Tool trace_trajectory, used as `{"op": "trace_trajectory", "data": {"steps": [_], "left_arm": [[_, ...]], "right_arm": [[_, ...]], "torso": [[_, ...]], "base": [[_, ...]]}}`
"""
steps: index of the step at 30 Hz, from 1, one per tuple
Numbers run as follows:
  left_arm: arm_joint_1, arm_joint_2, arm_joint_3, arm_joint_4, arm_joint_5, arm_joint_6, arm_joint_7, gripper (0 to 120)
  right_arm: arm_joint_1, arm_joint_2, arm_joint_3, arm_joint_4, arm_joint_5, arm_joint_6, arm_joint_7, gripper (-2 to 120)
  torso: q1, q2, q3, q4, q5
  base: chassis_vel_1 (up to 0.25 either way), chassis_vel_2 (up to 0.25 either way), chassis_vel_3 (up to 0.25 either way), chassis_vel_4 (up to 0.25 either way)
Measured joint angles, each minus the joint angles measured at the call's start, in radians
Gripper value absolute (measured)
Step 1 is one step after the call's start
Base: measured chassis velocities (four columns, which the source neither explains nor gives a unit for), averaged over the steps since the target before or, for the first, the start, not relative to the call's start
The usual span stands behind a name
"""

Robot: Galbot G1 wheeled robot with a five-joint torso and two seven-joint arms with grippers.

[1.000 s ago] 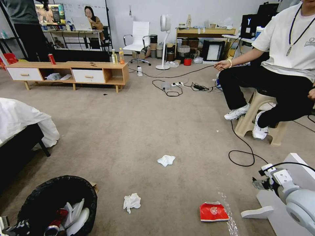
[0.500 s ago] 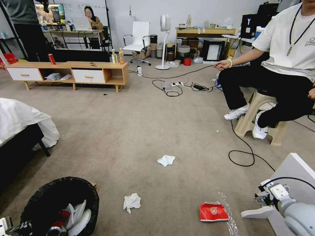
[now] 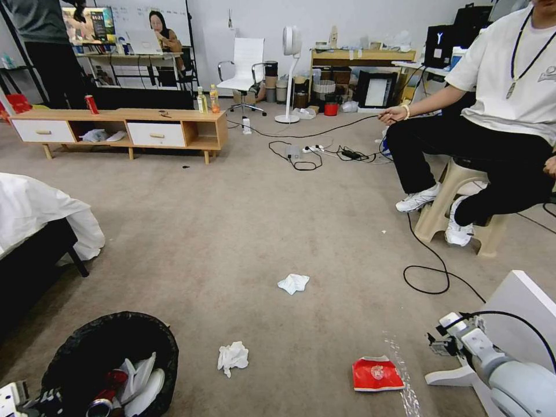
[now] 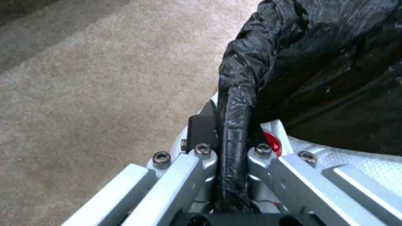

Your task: Pick up the trash bin and place the garbage on the floor into it.

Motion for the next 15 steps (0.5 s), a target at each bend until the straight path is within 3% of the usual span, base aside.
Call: {"op": "trace_trajectory", "data": {"steps": [12, 15], "left_arm": [[-0.005, -0.012, 0.018, 0.000, 0.029, 0.000, -0.001, 3], [-0.008, -0.015, 0.024, 0.002, 0.037, 0.000, -0.001, 3]], "right_arm": [[0.039, -0.015, -0.112, -0.065, -0.138, 0.163, -0.115, 100], [0.090, -0.007, -0.184, -0.102, -0.209, 0.244, -0.142, 100]], "torso": [[0.000, 0.000, 0.000, 0.0000, 0.0001], [0.000, 0.000, 0.000, 0.0001, 0.0003]], "base": [[0.000, 0.000, 0.000, 0.000], [0.000, 0.000, 0.000, 0.000]]}}
